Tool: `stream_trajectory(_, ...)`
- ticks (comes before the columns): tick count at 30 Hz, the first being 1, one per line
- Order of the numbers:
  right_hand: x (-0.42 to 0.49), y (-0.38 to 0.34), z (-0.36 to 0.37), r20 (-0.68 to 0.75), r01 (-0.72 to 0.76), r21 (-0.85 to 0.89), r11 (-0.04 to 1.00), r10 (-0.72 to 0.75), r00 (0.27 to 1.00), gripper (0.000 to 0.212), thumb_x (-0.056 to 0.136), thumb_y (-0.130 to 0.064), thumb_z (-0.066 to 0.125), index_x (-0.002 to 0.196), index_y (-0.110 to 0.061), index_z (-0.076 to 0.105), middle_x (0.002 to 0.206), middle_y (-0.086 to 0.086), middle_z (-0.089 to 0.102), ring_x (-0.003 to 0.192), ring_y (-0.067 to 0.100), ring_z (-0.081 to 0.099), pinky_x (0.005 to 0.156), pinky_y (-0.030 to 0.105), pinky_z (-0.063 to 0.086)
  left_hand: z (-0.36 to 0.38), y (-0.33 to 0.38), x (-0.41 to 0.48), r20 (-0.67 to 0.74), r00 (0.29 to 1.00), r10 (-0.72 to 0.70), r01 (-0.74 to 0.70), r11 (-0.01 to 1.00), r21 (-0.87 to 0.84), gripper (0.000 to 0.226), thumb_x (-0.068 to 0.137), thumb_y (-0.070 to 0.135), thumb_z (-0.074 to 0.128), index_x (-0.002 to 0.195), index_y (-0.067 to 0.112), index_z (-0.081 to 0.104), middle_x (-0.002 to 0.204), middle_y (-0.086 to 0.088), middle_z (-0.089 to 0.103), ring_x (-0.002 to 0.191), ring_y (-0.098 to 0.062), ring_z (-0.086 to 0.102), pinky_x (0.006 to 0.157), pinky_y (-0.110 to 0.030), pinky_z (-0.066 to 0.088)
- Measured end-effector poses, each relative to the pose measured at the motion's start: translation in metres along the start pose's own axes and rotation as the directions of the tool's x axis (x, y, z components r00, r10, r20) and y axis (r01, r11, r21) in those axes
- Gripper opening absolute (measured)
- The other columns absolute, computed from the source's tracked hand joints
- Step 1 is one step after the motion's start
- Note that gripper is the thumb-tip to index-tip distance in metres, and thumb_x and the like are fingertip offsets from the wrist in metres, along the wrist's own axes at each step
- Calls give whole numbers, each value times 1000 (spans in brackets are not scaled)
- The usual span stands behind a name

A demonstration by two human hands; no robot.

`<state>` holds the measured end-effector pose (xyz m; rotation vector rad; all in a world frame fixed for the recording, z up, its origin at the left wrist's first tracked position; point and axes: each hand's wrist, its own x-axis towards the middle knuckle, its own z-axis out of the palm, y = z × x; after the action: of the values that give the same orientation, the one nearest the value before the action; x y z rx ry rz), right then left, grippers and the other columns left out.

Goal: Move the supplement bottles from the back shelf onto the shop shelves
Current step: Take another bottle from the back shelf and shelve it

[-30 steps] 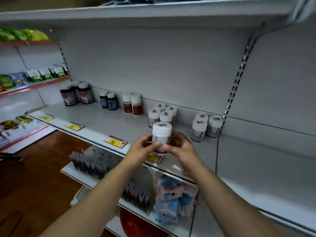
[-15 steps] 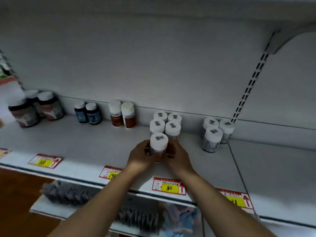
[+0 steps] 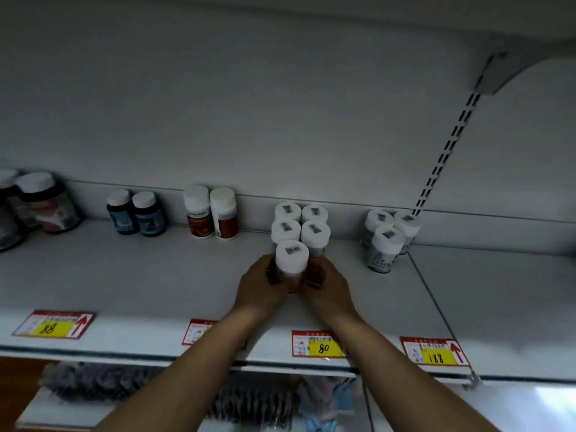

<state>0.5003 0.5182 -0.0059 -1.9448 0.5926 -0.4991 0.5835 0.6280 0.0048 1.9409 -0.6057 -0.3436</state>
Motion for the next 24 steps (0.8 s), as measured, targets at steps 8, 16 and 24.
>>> stream_trajectory(8, 0, 2, -12, -30, 23, 76, 997, -21, 999, 34, 74, -12, 74, 97, -27, 54, 94, -10, 61, 90, 6, 59, 70, 0, 43, 11, 3, 1, -44, 999, 1, 0, 1000, 16, 37, 70, 25, 78, 93, 18, 50, 104, -6, 64, 93, -18, 59, 77, -25, 43)
stream_trajectory(16, 5, 7, -16, -19, 33, 45, 998, -33, 999, 33, 77, -15, 72, 107, -16, 58, 100, -7, 61, 92, 5, 57, 71, -3, 40, 16, -2, 8, -59, 998, 31, -24, 994, 103, 45, 71, 31, 77, 107, 11, 58, 107, -8, 65, 99, -23, 60, 80, -28, 44)
stream_trajectory(24, -3, 2, -28, -107, -5, 125, 992, 19, 994, 24, 78, -6, 69, 96, -18, 58, 93, -7, 62, 93, 11, 60, 74, 6, 46, 12, 1, -2, -137, 990, 13, 1, 995, 102, 50, 69, 38, 76, 106, 11, 58, 107, -8, 61, 95, -22, 59, 81, -30, 46)
